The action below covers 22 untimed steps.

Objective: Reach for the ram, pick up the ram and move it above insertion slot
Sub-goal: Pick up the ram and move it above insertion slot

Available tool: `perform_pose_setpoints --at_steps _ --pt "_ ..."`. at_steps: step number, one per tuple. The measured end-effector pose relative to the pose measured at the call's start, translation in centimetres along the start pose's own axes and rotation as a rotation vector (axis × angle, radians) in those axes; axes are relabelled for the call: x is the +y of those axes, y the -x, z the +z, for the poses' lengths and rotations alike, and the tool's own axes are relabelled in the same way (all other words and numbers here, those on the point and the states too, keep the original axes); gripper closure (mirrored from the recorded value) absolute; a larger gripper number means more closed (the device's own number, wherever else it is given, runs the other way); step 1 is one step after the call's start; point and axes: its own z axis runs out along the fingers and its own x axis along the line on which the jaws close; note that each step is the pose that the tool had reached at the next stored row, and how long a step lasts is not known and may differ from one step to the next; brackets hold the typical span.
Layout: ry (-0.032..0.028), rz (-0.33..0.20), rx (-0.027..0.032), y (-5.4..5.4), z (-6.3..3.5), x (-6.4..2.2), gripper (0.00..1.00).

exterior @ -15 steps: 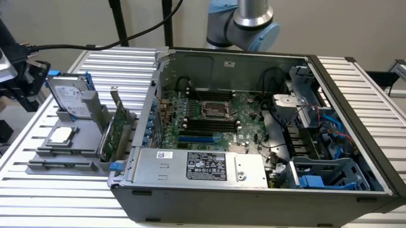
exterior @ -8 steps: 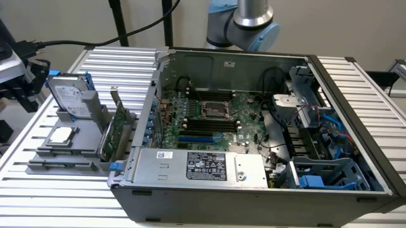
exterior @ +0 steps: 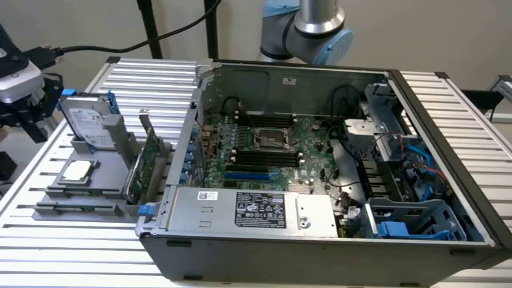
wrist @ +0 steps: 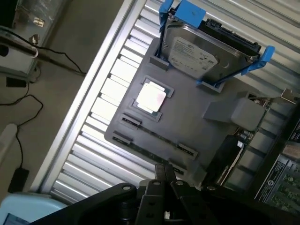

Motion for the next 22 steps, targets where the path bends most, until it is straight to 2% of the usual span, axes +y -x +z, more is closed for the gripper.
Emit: perform_pose_setpoints --at_steps 5,10,15,22 --pt "-0.0005 -0.091 0.0028 0.0 0.14 -0.01 0.89" --pt "-0.0017 -0.163 0.0031 -0.03 0.22 0.0 0.89" --pt "-0.0064 -0.199 -0.0031 -0.17 0.33 0.08 0.89" --pt "-0.0068 -0.311 -0.0005 -0.18 0.68 0.08 0.89"
